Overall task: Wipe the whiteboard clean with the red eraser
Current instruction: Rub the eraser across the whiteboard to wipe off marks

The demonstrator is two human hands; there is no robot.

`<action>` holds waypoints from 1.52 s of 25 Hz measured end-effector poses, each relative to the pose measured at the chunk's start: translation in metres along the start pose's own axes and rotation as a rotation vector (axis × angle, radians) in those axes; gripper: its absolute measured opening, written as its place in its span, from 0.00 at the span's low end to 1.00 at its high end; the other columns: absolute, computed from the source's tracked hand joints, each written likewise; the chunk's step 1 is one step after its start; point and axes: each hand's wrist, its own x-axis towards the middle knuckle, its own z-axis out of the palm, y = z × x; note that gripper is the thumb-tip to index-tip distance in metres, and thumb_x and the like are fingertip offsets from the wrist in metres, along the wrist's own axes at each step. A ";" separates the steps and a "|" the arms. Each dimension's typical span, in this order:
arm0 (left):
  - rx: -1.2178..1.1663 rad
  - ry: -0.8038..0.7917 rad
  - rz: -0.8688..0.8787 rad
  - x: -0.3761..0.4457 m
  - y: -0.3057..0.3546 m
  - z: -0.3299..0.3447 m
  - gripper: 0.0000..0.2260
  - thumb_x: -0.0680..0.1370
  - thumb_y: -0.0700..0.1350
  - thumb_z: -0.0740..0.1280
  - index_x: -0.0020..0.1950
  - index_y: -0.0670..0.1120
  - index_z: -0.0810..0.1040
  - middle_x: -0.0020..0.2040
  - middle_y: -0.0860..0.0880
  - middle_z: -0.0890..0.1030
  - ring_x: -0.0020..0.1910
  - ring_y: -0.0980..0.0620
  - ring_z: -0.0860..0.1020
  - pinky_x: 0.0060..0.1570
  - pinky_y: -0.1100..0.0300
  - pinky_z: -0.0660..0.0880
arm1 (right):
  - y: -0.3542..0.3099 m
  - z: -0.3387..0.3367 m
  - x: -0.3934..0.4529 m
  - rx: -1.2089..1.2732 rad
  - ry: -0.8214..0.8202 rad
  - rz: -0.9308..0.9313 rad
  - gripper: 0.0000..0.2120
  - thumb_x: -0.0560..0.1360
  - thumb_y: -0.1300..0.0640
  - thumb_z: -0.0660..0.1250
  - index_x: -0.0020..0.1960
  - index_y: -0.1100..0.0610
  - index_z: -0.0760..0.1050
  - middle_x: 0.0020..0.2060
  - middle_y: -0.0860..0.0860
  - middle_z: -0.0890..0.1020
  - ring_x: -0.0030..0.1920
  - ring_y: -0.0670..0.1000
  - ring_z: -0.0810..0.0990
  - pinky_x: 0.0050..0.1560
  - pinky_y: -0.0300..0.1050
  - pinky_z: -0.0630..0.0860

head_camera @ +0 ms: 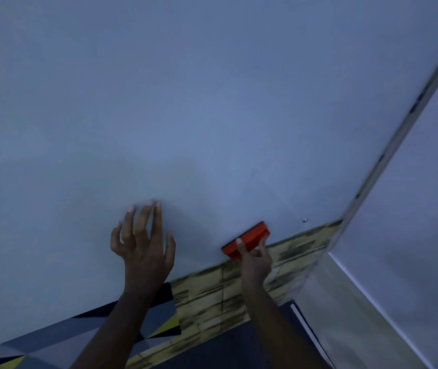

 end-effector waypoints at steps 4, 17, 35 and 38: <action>0.065 0.032 -0.098 -0.009 0.019 0.029 0.36 0.83 0.51 0.66 0.85 0.38 0.57 0.85 0.42 0.54 0.85 0.37 0.51 0.78 0.35 0.54 | -0.005 -0.058 0.082 0.137 -0.020 0.149 0.42 0.72 0.59 0.81 0.80 0.50 0.65 0.54 0.51 0.83 0.51 0.50 0.83 0.51 0.55 0.85; 0.115 0.054 -0.044 -0.014 0.017 0.045 0.40 0.82 0.52 0.64 0.87 0.40 0.47 0.88 0.45 0.44 0.86 0.40 0.42 0.82 0.39 0.42 | -0.085 -0.011 0.052 -0.274 -0.004 -0.869 0.36 0.76 0.56 0.77 0.80 0.53 0.66 0.52 0.51 0.71 0.50 0.53 0.75 0.50 0.43 0.78; -0.010 0.263 -0.160 0.073 0.028 -0.003 0.24 0.86 0.45 0.63 0.82 0.42 0.66 0.80 0.42 0.62 0.79 0.40 0.61 0.75 0.38 0.58 | -0.206 0.027 0.011 -0.246 -0.108 -1.032 0.34 0.73 0.45 0.77 0.77 0.41 0.70 0.49 0.49 0.70 0.46 0.51 0.75 0.47 0.41 0.77; 0.022 0.392 -0.159 0.130 0.012 -0.020 0.25 0.86 0.48 0.62 0.82 0.43 0.66 0.81 0.39 0.61 0.85 0.45 0.54 0.79 0.46 0.50 | -0.236 -0.004 0.054 -0.044 -0.002 -0.840 0.30 0.73 0.49 0.79 0.72 0.38 0.72 0.51 0.56 0.75 0.45 0.40 0.79 0.45 0.34 0.80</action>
